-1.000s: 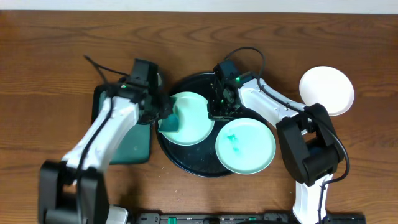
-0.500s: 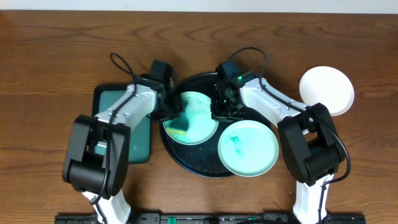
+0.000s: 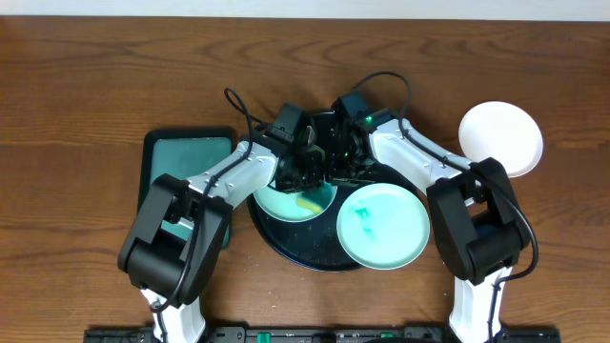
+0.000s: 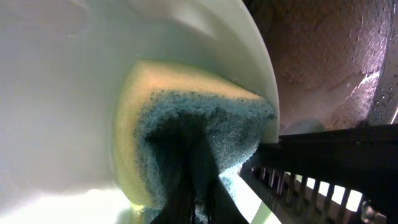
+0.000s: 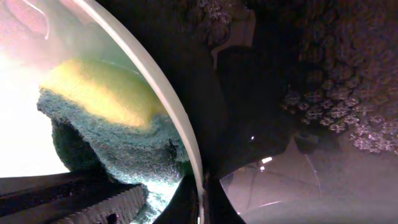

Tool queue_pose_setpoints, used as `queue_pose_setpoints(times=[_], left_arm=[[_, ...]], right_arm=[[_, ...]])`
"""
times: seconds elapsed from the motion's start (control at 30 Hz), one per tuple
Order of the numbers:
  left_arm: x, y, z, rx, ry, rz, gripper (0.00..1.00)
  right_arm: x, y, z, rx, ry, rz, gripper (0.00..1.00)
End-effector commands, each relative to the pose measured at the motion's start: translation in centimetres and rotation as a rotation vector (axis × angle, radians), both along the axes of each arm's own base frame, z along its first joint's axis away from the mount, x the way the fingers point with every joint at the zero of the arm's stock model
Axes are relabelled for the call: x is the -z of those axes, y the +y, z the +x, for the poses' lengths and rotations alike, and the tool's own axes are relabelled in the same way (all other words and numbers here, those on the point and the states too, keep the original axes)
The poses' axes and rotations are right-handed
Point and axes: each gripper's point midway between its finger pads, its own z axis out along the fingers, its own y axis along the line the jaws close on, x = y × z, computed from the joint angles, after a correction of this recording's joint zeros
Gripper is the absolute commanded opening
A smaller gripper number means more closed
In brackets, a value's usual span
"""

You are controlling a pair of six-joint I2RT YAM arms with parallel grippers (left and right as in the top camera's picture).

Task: Clean dirty plates on tray and stack at the side
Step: 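Scrub the pale-green plate with the sponge while the right gripper holds it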

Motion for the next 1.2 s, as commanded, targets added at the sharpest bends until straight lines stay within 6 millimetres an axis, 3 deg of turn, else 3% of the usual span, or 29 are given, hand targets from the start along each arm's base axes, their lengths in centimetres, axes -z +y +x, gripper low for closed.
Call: queue_pose_setpoints(times=[0.0,0.17,0.33,0.57,0.7,0.77,0.83,1.0,1.07,1.17], left_arm=[[3.0,2.1,-0.9,-0.050,0.064,0.106,0.07],[4.5,11.0,1.0,-0.212,0.027,0.436,0.07],[3.7,18.0,1.9,-0.299,-0.033,0.709,0.07],[1.9,21.6,1.9,-0.276,-0.093,0.921,0.07],[1.6,22.7,0.5,-0.275,-0.048,0.980,0.07],[1.8,22.4,-0.7,-0.254,0.007,0.964,0.07],[2.5,20.7,-1.8,-0.181,0.068,0.875,0.07],[3.0,12.1,-5.1,0.097,0.184,0.454,0.07],[2.2,8.4,-6.2,0.206,0.185,0.283,0.07],[0.6,4.3,-7.2,0.309,0.155,0.109,0.07]], right_arm=[[-0.1,1.2,-0.7,-0.024,0.010,0.034,0.01],[-0.1,1.1,-0.7,-0.024,0.013,0.032,0.01],[0.0,1.0,-0.9,-0.024,0.019,0.028,0.01],[0.0,0.9,-0.9,-0.030,0.018,0.019,0.01],[0.0,0.9,-0.9,-0.030,0.017,0.020,0.01],[0.0,0.9,-0.9,-0.030,0.017,0.020,0.01],[0.0,0.9,-0.8,-0.030,0.014,0.018,0.01],[0.1,0.8,-0.8,-0.029,0.011,0.011,0.01],[0.1,0.8,-0.8,-0.029,0.011,0.011,0.01],[0.1,0.7,-0.8,-0.029,0.011,0.010,0.01]])
